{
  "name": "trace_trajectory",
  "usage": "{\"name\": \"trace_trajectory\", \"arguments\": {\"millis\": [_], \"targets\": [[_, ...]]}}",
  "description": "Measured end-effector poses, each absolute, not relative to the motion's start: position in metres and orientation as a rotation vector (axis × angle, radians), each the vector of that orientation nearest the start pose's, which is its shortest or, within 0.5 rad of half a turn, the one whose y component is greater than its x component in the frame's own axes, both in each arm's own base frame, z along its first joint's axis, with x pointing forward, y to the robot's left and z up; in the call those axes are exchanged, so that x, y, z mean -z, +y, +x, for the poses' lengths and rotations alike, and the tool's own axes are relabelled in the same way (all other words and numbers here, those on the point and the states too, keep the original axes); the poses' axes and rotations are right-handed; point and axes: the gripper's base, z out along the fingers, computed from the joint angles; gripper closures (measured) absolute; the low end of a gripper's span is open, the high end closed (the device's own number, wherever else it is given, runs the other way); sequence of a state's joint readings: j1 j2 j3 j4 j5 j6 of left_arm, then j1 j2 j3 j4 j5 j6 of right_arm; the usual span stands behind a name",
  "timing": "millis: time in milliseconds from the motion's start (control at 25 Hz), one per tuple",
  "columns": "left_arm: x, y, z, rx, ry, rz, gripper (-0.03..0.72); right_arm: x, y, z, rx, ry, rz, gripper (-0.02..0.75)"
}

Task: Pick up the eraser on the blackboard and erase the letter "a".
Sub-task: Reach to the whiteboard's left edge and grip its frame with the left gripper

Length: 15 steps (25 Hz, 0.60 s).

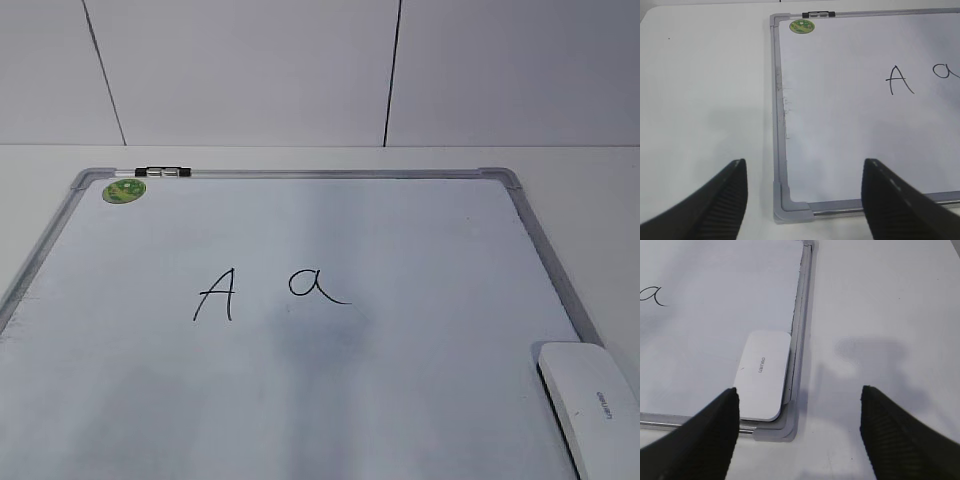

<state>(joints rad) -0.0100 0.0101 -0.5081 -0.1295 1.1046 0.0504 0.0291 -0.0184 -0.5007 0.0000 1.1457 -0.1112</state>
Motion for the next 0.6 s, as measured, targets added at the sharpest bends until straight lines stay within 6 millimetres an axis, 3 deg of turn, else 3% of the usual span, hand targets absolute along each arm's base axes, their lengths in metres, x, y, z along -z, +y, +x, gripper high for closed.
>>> {"name": "trace_trajectory", "arguments": {"millis": [600], "targets": [[-0.2766,-0.0104,-0.0066,0.132,2.085,0.072,0.151,-0.2706,-0.0003,-0.0115,0.049,2.105,-0.148,0.160]]}}
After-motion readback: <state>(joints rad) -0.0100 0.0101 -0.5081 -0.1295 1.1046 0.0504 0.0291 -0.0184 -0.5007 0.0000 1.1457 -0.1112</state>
